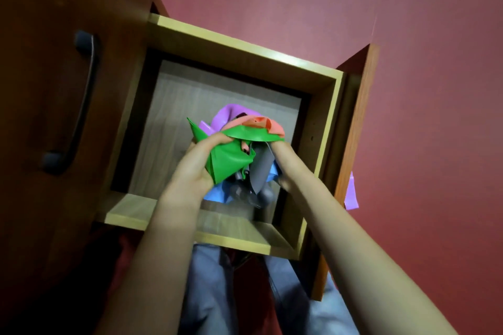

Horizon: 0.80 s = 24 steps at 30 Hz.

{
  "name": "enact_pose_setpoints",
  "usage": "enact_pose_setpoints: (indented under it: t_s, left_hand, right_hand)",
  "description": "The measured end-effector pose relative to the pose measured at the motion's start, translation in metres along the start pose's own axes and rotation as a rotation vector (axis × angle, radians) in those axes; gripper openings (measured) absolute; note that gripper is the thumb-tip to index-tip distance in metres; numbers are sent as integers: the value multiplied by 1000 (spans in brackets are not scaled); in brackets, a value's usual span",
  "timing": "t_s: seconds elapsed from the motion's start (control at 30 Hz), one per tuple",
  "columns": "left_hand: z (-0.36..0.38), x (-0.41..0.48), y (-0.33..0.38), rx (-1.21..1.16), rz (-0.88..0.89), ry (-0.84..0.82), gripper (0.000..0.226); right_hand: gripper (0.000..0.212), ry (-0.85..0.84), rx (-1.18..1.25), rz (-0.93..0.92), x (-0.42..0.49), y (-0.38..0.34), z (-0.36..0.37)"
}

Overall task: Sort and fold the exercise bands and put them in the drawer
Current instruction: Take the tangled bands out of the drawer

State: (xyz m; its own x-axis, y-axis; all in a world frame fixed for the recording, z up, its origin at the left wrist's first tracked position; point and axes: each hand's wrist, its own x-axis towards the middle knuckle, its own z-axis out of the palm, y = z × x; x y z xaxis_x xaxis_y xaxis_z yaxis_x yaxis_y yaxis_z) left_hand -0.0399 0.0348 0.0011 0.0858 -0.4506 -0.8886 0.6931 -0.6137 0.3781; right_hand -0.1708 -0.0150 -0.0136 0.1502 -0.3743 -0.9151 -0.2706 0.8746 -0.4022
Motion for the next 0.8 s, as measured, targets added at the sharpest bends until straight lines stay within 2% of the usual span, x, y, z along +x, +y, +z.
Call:
enact_pose_setpoints:
  t_s: [0.07, 0.1, 0.17, 0.27, 0.33, 0.43, 0.63, 0.8]
  left_hand:
    - [7, -8, 8, 14, 4, -52, 26]
    - [11, -15, 13, 34, 1, -85, 18]
    - [19, -27, 21, 72, -25, -135, 17]
    - [23, -39, 30, 122, -53, -128, 14]
    - [26, -43, 36, 142, -47, -104, 13]
    - [30, -47, 44, 144, -61, -94, 13]
    - [51, -58, 66, 225, -52, -198, 17]
    - [83, -75, 68, 292, -50, -296, 18]
  right_hand:
    - [29, -4, -14, -12, -9, -13, -5]
    - [34, -26, 1, -35, -14, -19, -7]
    - [34, -56, 33, -60, -28, -32, -11]
    - [20, -50, 22, -85, -46, -41, -11]
    - [25, -10, 30, -89, -50, -45, -10]
    - [9, -4, 67, -122, -61, -54, -10]
    - [13, -20, 61, -213, -78, -78, -19]
    - [16, 52, 96, -231, -112, -84, -42]
